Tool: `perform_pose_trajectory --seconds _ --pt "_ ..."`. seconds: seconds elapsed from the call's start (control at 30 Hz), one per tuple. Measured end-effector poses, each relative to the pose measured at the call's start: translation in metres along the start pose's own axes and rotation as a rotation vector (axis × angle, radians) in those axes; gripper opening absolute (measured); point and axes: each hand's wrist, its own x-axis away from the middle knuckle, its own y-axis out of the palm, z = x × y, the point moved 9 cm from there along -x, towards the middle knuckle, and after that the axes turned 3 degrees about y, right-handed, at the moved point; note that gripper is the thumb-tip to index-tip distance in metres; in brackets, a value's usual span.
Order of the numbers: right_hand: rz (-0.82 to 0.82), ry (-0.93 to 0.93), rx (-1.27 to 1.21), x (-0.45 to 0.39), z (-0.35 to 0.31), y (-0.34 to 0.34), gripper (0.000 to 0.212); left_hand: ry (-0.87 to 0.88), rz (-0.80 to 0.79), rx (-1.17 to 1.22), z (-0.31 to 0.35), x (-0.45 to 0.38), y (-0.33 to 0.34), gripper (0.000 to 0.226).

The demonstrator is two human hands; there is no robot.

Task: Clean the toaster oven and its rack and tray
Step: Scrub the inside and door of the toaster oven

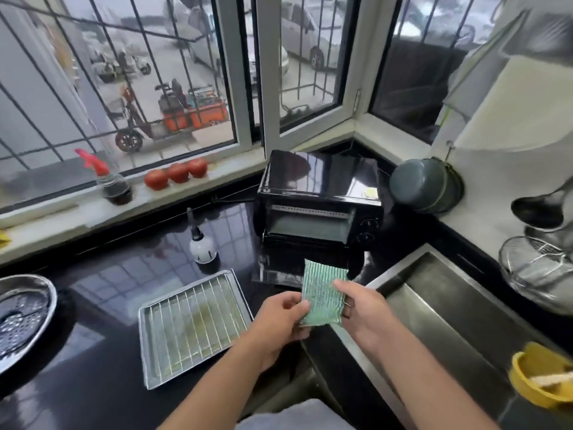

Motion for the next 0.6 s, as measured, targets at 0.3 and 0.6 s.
perform_pose_trajectory --seconds 0.3,0.6 --pt "0.174 0.063 -0.065 -0.023 0.01 -0.074 0.024 0.288 0.299 -1.01 0.072 -0.084 -0.038 0.065" --pt "0.443 -0.034 -0.055 -0.005 -0.018 -0.123 0.018 0.468 0.174 -1.867 0.204 -0.232 -0.063 0.085"
